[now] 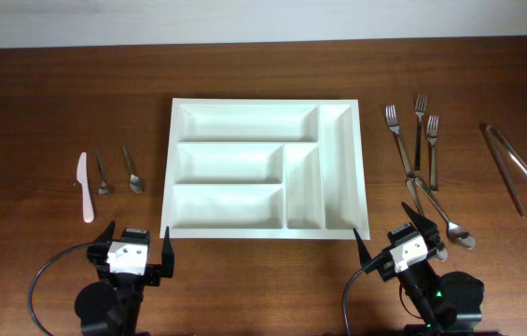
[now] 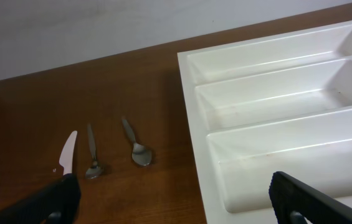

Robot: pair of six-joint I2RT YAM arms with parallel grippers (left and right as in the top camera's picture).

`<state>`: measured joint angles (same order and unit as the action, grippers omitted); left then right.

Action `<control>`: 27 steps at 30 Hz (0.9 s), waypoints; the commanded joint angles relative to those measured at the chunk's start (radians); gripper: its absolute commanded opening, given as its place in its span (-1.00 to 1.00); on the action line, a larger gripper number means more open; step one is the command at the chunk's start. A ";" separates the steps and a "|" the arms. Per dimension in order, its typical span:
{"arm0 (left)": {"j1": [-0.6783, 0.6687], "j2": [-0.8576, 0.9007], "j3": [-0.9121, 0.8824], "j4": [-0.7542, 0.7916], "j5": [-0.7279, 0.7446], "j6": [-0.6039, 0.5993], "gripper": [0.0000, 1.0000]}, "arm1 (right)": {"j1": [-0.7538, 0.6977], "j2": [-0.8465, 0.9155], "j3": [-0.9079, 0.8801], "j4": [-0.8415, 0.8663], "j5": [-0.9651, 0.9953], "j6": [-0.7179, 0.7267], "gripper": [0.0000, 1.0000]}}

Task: Pack container
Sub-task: 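Raise both arms from rest and move the right gripper toward the clear tongs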

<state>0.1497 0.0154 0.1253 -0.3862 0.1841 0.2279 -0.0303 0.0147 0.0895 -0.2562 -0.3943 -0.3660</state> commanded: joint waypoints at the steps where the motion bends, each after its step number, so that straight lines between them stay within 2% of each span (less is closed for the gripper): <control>1: -0.005 -0.010 -0.008 -0.001 0.011 0.009 0.98 | -0.005 -0.010 -0.007 0.000 -0.013 0.012 0.97; 21: -0.005 -0.010 -0.008 0.034 0.008 0.008 0.98 | -0.005 -0.010 -0.007 0.000 -0.013 0.012 0.97; 24: -0.005 -0.010 -0.008 0.003 0.110 -0.002 0.98 | -0.005 -0.010 -0.007 0.000 -0.013 0.013 0.97; 27: -0.005 -0.010 -0.008 0.003 0.139 -0.004 0.98 | -0.005 -0.010 -0.007 0.005 -0.013 0.012 0.97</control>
<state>0.1497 0.0154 0.1249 -0.3832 0.2447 0.2272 -0.0303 0.0147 0.0895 -0.2558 -0.3943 -0.3660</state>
